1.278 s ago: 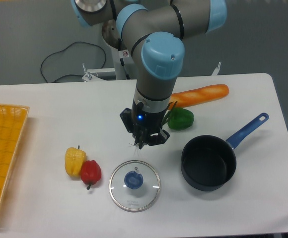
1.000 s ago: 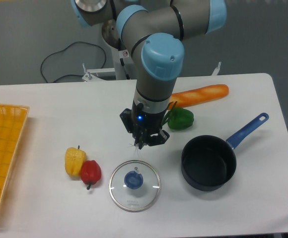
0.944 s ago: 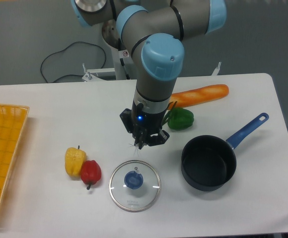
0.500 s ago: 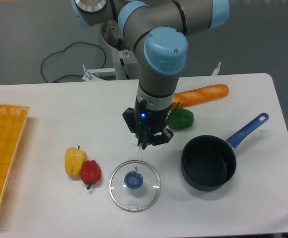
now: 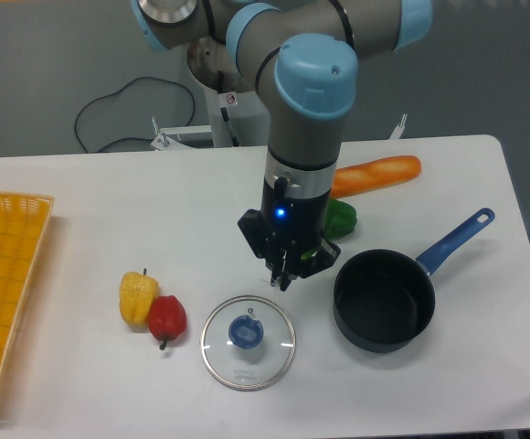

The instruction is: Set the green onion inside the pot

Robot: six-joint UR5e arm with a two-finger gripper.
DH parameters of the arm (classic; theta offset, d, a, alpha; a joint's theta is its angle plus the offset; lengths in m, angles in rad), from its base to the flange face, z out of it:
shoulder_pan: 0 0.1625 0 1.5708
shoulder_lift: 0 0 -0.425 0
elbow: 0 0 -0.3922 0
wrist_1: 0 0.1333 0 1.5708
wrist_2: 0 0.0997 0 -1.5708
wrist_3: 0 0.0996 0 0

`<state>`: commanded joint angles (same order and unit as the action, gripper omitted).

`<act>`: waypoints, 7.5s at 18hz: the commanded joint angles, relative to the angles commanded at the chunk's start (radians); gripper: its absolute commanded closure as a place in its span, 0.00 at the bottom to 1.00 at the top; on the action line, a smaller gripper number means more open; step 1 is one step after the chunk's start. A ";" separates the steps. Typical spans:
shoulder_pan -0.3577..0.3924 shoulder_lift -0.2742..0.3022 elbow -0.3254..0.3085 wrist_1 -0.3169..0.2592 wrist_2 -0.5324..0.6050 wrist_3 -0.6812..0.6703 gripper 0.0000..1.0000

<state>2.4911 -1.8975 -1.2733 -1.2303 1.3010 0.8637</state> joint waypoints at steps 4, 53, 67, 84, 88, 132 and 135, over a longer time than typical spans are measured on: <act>0.028 -0.006 0.034 0.032 -0.017 -0.032 0.88; 0.135 -0.078 -0.040 0.270 -0.071 -0.107 0.85; 0.120 -0.104 -0.052 0.270 -0.068 -0.048 0.84; 0.117 -0.118 -0.084 0.270 -0.039 0.021 0.81; 0.117 -0.120 -0.086 0.270 -0.037 0.021 0.81; -0.064 -0.061 -0.255 0.180 0.279 0.119 0.00; -0.083 -0.052 -0.253 0.144 0.304 0.129 0.00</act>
<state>2.4084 -1.9497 -1.5263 -1.0860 1.6045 0.9925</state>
